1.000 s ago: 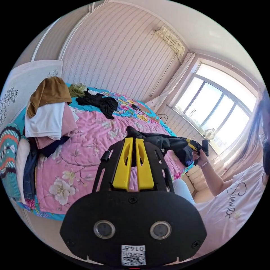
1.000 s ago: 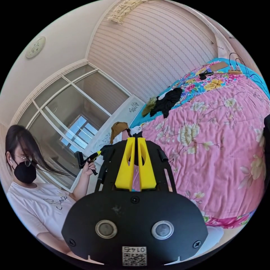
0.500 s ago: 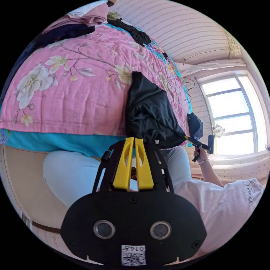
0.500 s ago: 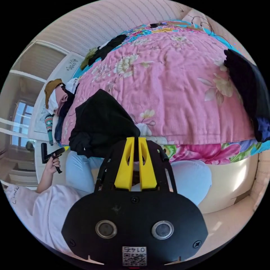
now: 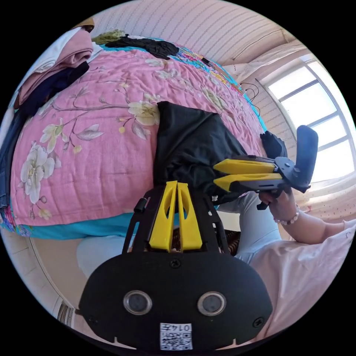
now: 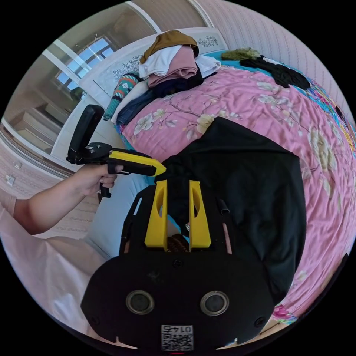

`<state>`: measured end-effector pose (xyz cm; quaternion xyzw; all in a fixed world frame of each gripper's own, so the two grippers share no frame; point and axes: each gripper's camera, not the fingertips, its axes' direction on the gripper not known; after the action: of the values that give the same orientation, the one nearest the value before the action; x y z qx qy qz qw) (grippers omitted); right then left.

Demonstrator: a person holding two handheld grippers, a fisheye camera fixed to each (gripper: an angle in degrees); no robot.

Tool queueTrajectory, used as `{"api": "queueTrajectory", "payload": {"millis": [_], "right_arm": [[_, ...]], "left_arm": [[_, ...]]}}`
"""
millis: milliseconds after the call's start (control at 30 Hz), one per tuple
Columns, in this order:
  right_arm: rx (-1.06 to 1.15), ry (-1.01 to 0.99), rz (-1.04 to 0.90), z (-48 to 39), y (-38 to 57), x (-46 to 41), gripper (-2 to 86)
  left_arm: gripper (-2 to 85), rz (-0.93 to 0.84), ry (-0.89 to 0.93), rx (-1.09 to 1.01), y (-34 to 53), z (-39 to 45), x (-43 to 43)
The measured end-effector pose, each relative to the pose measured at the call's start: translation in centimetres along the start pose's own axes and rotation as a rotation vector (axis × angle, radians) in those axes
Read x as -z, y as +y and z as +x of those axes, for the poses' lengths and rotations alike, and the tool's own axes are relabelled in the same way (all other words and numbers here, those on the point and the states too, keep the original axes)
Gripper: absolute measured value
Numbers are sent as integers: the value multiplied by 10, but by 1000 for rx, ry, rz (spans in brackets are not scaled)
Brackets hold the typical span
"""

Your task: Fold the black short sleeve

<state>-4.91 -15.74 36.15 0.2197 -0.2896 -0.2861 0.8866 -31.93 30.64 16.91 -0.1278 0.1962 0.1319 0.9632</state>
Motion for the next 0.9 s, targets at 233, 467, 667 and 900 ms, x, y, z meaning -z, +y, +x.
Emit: {"api": "queueTrajectory", "payload": {"millis": [233,467,667,900], "right_arm": [[51,118,-166,-16,4,-39,101],[23,85,-80,-7,28,-4,15],[-174,72,111,20,84,73,6],[-369,43,162,47,141,102,1]], "left_arm": [[-6,104,32,-140,-22,46,9],[61,43,-115,-46,5,27,5],[74,-21,-70,-73,21,35,-8],[83,-72,-79,-159,-5,81,-49]]}}
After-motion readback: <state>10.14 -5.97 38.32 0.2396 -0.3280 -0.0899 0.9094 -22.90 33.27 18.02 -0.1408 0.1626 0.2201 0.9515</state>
